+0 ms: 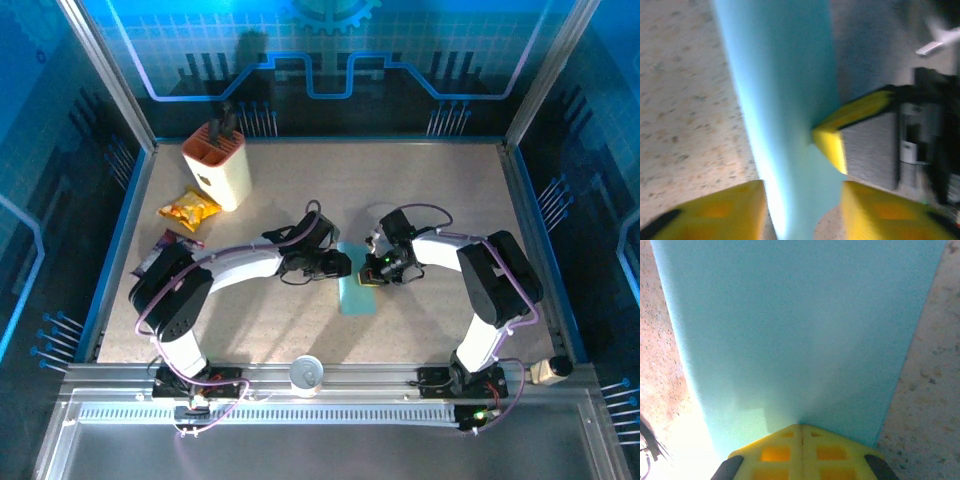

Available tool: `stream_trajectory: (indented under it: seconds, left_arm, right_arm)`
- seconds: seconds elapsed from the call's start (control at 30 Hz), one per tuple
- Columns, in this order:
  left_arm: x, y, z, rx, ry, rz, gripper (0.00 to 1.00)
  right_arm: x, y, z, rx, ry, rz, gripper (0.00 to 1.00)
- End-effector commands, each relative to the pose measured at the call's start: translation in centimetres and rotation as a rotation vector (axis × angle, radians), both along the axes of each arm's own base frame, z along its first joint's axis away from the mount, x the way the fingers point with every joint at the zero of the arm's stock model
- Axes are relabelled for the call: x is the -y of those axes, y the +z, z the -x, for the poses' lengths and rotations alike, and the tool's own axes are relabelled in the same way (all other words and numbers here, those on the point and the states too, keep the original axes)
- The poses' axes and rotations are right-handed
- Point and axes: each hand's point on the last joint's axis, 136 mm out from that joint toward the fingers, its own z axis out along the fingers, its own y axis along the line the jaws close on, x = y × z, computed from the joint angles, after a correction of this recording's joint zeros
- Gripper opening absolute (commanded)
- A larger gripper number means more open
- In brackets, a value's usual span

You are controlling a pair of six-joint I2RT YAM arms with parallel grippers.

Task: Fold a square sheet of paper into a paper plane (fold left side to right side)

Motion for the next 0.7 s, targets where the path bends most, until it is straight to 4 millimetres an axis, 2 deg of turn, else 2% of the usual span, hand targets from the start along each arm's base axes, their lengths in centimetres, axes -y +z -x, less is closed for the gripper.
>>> stream_trajectory:
  seconds: [0.0, 0.1, 0.3, 0.5, 0.67]
  left_arm:
    - [2.0, 1.0, 0.7, 0.005, -0.071, 0.137, 0.24]
    - [2.5, 0.1, 0.5, -0.009, -0.072, 0.162, 0.14]
    - [2.7, -2.6, -0.1, -0.032, -0.071, 0.115, 0.08]
    - [0.9, -5.5, 0.0, -0.045, -0.037, 0.004, 0.04]
    - [-0.4, -6.8, 0.4, -0.055, -0.019, -0.041, 0.04]
  right_arm:
    - [2.7, -3.7, 1.6, -0.065, -0.013, 0.193, 0.00]
    - [2.7, -3.7, 1.7, -0.065, -0.011, 0.198, 0.00]
    - [2.8, -3.7, 1.7, -0.064, -0.001, 0.212, 0.00]
    - [3.0, -3.7, 1.8, -0.061, 0.004, 0.228, 0.00]
    - [3.4, -3.9, 1.9, -0.062, 0.011, 0.255, 0.00]
